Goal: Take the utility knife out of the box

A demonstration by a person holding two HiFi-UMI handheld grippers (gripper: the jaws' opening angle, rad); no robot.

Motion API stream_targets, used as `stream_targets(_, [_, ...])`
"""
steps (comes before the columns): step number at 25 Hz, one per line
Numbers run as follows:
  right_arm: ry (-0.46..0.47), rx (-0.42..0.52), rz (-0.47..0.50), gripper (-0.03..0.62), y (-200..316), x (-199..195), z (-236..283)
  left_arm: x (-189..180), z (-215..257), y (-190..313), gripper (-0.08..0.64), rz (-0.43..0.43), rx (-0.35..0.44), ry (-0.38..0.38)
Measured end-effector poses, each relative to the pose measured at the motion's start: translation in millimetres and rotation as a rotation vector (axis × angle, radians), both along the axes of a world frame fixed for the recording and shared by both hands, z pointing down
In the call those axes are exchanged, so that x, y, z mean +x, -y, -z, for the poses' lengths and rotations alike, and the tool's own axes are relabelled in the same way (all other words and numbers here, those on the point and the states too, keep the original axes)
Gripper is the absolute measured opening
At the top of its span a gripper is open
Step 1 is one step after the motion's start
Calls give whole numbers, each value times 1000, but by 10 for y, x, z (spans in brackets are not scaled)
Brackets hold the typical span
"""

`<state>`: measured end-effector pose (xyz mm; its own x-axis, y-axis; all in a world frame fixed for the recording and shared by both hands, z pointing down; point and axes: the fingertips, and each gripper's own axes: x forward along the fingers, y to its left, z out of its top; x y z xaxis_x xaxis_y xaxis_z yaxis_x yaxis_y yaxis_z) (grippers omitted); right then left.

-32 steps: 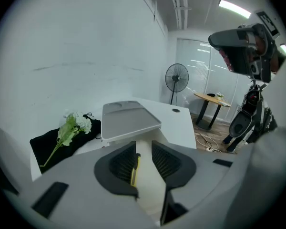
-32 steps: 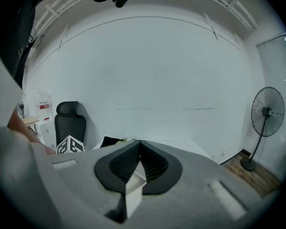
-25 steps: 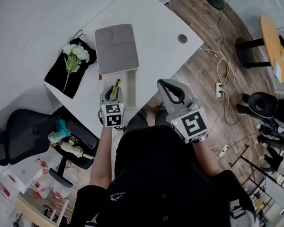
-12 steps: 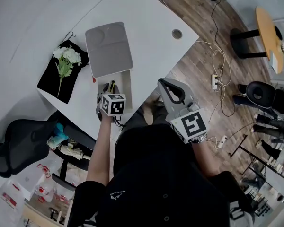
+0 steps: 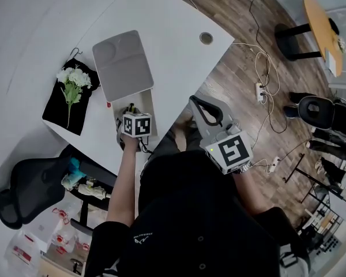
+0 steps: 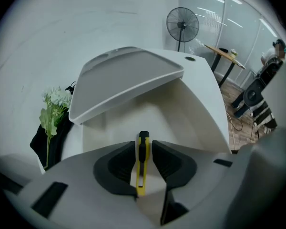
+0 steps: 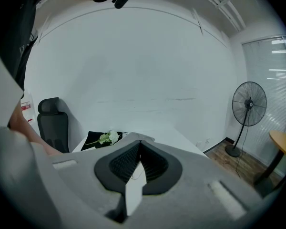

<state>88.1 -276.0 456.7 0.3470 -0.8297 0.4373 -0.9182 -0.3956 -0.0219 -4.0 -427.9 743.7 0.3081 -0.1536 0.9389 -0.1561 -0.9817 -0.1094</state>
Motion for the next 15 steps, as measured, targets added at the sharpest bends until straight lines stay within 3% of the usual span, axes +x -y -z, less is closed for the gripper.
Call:
stream_targets(3, [3, 2, -5, 5, -24, 12, 1, -11, 3, 4, 117, 30, -8, 6])
stream_targets(8, [2, 16, -4, 5, -19, 5, -8, -54, -21, 53, 103, 107, -83, -53])
stream_targets(15, [7, 17, -7, 5, -39, -32, -43, -30, -18, 36, 92, 114, -121, -98])
